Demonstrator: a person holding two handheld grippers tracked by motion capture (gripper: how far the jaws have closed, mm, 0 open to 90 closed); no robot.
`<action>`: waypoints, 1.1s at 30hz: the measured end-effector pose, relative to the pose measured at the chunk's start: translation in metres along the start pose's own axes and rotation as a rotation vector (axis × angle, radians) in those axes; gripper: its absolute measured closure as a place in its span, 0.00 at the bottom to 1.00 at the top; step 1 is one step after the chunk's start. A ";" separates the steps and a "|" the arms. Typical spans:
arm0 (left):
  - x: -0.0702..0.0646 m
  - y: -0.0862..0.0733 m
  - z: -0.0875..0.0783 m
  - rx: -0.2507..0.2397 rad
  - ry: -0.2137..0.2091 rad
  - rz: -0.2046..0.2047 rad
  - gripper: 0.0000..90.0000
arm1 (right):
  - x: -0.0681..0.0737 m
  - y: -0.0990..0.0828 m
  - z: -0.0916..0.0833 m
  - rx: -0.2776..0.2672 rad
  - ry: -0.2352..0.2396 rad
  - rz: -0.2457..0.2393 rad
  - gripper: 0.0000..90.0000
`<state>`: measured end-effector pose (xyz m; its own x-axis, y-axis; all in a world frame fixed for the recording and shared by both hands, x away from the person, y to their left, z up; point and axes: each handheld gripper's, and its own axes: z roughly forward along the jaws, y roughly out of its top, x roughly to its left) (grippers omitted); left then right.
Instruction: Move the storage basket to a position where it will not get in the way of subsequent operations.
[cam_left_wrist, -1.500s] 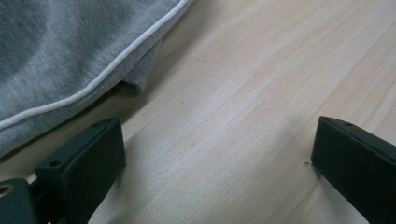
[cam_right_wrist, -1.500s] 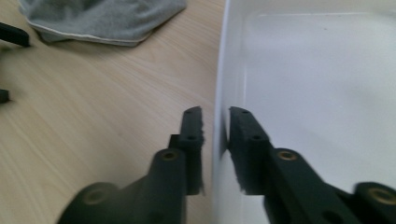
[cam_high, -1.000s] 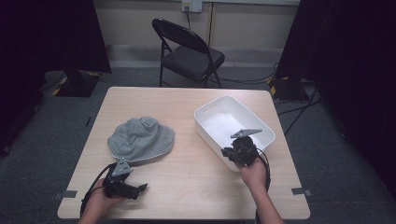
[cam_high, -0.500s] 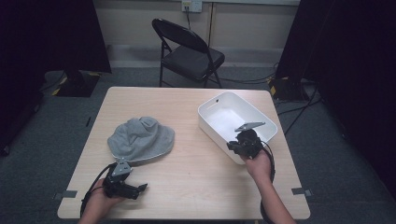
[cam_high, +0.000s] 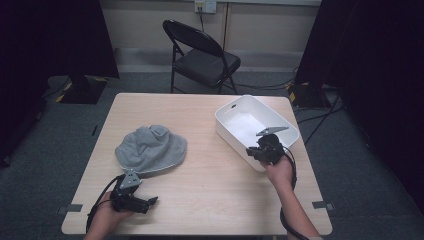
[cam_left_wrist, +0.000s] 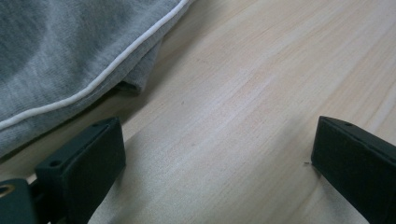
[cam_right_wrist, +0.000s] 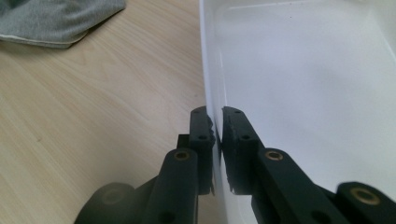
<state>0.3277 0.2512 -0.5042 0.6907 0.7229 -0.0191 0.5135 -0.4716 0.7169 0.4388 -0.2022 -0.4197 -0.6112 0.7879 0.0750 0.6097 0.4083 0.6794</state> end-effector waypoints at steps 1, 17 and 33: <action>0.000 0.000 0.000 0.000 0.000 0.000 0.03 | -0.001 0.001 0.000 0.002 -0.004 -0.002 0.92; 0.000 0.000 0.000 0.000 0.000 0.000 0.03 | -0.025 0.006 0.003 -0.005 -0.035 0.022 0.92; 0.000 0.001 0.000 0.000 0.005 -0.004 0.03 | -0.043 0.008 0.007 -0.030 -0.057 0.039 0.92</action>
<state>0.3283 0.2508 -0.5042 0.6860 0.7274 -0.0188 0.5166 -0.4687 0.7166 0.4736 -0.2296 -0.4225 -0.5567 0.8285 0.0608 0.6171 0.3634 0.6980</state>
